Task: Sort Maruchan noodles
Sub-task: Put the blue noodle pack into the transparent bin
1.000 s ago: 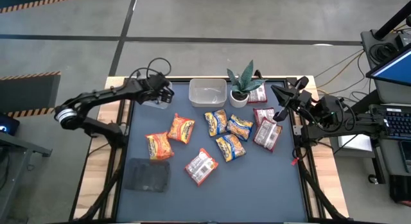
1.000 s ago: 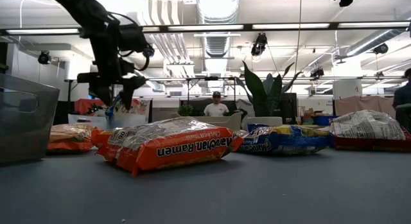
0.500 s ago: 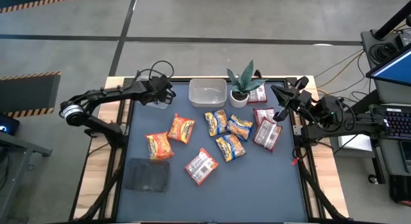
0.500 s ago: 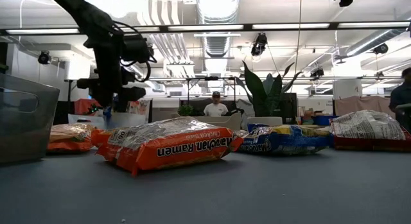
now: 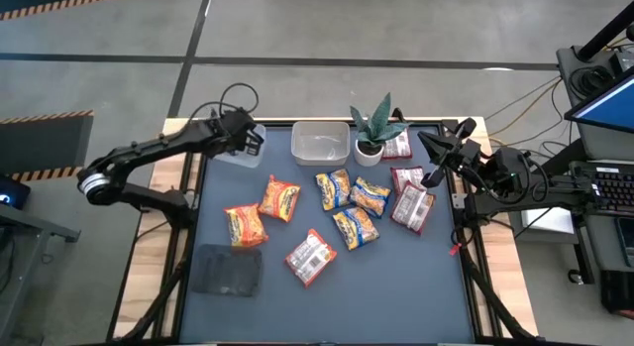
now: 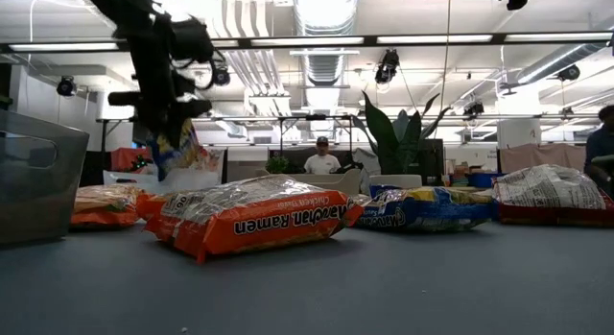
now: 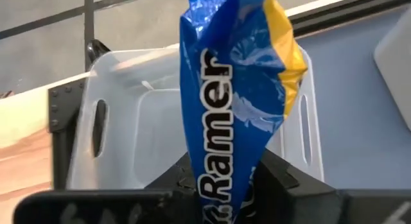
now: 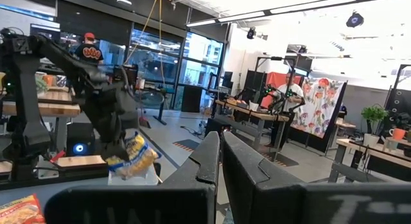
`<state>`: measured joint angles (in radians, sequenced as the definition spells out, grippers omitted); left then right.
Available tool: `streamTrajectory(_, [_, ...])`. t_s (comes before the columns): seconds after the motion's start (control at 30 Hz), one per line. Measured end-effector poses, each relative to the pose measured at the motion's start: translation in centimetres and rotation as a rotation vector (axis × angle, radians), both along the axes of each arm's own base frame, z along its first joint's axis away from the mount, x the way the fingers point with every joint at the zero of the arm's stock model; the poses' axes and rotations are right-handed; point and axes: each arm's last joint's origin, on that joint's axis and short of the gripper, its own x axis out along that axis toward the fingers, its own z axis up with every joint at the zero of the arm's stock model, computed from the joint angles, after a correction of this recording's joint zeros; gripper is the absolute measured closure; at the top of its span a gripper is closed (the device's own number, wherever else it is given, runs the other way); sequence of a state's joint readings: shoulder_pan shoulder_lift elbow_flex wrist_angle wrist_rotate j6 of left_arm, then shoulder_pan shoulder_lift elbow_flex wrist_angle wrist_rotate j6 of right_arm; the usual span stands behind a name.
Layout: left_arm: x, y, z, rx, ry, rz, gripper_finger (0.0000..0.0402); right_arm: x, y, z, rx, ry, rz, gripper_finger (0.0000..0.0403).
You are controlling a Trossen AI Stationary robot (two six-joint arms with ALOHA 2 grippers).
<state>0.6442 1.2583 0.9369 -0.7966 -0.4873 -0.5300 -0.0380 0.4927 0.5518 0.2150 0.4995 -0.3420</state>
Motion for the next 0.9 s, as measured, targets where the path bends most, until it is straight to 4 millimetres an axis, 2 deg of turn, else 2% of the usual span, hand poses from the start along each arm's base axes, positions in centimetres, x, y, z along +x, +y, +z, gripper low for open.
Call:
streamTrajectory(0.17, [-0.2,0.4,2.4,-0.145,0.048,-0.103,0.0343,0.0,0.0,0.0,0.000,-0.001,0.000,0.0394])
streamTrajectory(0.37, [0.0,3.4,3.9,-0.283,0.054,-0.254,0.0344,0.0,0.0,0.0,0.000,-0.001,0.000,0.0394])
streamTrajectory(0.47, [-0.1,4.9,4.3,-0.363,0.125,-0.251,0.0344,0.0,0.0,0.0,0.000,-0.002,0.000,0.0394])
streamTrajectory(0.6, [0.2,6.2,3.9,-0.467,0.182,-0.269,0.0345,0.0,0.0,0.0,0.001,-0.002,0.000,0.0394])
streamTrajectory(0.73, [1.1,6.8,2.9,-0.540,0.162,-0.325,0.0345,0.0,0.0,0.0,0.000,-0.002,0.000,0.0394])
streamTrajectory(0.9, [1.8,7.6,1.4,-0.575,0.182,-0.320,0.0345,0.0,0.0,0.0,0.000,-0.002,0.000,0.0394])
